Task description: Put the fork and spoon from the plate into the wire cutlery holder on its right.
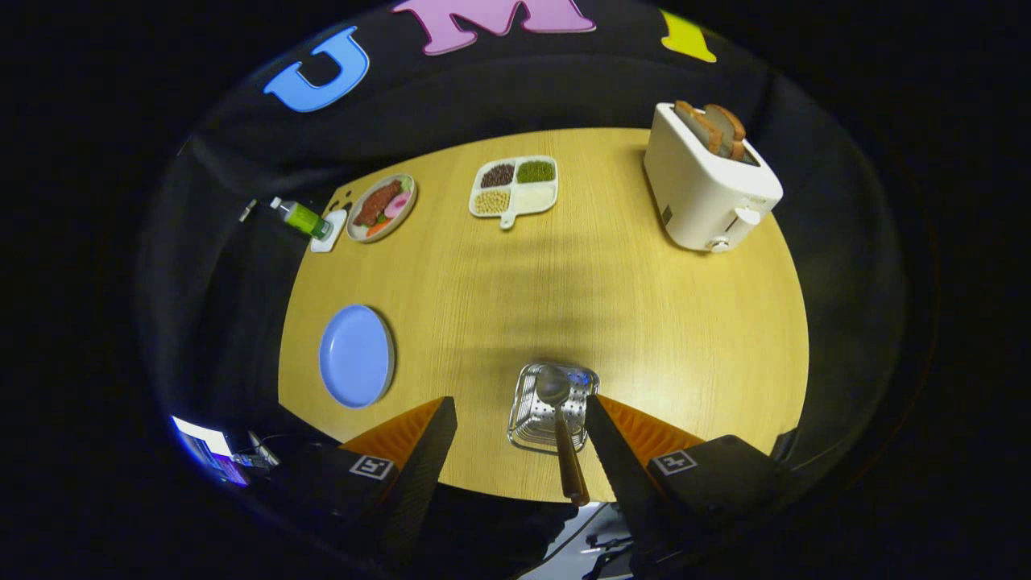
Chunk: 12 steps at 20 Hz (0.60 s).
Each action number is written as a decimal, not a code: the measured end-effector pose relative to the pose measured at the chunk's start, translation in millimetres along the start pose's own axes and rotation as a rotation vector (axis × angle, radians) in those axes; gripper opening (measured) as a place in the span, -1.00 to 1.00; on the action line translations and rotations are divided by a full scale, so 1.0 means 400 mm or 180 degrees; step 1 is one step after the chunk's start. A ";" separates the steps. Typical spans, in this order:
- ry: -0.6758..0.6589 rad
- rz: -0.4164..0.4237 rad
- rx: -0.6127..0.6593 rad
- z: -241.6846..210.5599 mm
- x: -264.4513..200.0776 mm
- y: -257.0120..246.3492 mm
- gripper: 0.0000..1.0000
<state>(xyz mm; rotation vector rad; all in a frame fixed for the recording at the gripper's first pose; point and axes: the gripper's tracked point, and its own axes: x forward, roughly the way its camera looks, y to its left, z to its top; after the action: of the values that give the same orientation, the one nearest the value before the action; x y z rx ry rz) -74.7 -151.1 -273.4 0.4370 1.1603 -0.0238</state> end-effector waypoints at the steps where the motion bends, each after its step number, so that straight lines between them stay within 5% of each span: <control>1: -0.0164 -0.0015 -0.0007 0.014 -0.016 0.011 0.99; 12: -0.2135 -0.0158 -0.0639 0.238 -0.299 0.128 0.98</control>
<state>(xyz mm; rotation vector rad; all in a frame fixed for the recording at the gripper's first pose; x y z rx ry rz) -27.5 -161.3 -119.6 0.1931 0.5048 -0.0892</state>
